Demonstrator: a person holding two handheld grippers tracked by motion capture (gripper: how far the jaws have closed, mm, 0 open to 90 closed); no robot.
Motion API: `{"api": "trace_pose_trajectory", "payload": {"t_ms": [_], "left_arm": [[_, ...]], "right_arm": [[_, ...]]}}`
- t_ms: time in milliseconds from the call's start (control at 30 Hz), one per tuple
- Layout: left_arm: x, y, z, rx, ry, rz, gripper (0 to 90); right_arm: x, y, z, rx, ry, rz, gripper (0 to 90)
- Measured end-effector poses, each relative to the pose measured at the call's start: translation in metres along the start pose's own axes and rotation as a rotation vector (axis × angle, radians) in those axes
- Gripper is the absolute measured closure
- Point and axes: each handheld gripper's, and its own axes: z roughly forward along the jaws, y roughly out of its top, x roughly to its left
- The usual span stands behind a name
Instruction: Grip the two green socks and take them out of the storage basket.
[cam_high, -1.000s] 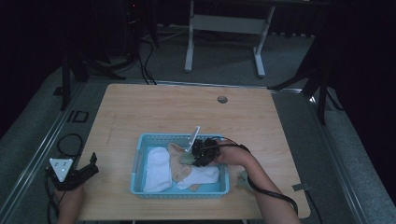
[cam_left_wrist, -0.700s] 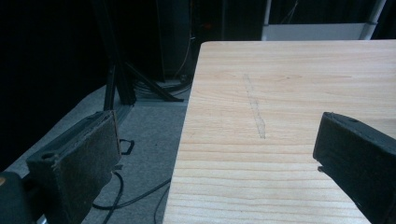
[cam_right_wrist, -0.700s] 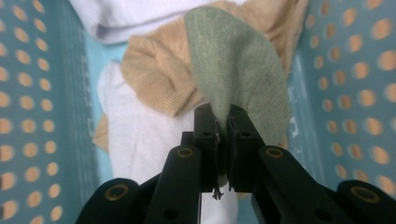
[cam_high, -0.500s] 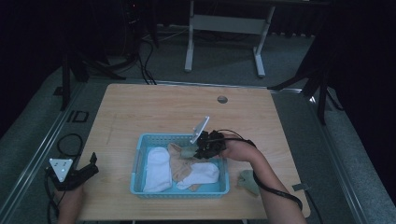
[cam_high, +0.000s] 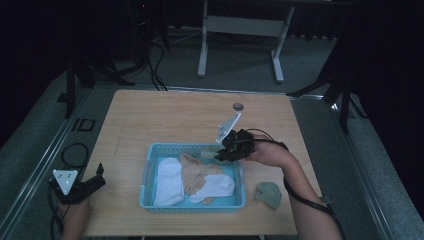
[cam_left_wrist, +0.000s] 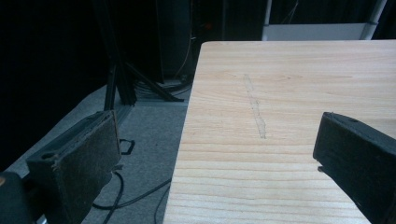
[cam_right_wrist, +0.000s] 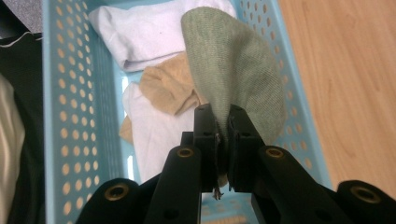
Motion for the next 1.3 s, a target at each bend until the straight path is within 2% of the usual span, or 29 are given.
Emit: {"api": "trace_pose_trajectory", "payload": {"t_ms": [167,300,533,733,900,933,967,1000,1100,1300], "left_arm": [[0.000,0.000,0.000,0.001,0.000,-0.001,0.4],[0.000,0.000,0.000,0.000,0.000,0.000,0.4],[0.000,0.000,0.000,-0.002,-0.001,0.001,0.4],[-0.001,0.000,0.000,0.001,-0.001,0.004,0.3],[-0.001,0.000,0.000,-0.002,0.001,0.002,0.3],[-0.001,0.000,0.000,-0.002,0.001,0.002,0.3],[-0.001,0.000,0.000,0.000,0.001,0.002,0.4],[-0.001,0.000,0.000,0.000,0.001,0.002,0.3],[-0.001,0.000,0.000,-0.002,0.002,0.002,0.3],[-0.001,0.000,0.000,-0.001,0.002,0.004,0.4]], "right_arm": [[0.000,-0.003,-0.025,-0.032,-0.029,-0.007,84.1],[-0.001,-0.011,-0.043,-0.052,-0.055,0.007,84.1],[-0.006,-0.035,-0.065,-0.074,-0.095,0.059,84.1],[-0.009,-0.055,-0.072,-0.073,-0.114,0.096,84.1],[-0.014,-0.082,-0.079,-0.079,-0.143,0.149,84.1],[-0.014,-0.082,-0.079,-0.079,-0.143,0.149,84.1],[-0.016,-0.092,-0.081,-0.086,-0.151,0.170,84.1],[-0.016,-0.092,-0.081,-0.086,-0.151,0.170,84.1],[-0.020,-0.109,-0.081,-0.072,-0.167,0.203,84.0],[-0.025,-0.134,-0.069,-0.058,-0.156,0.258,84.0]]}}
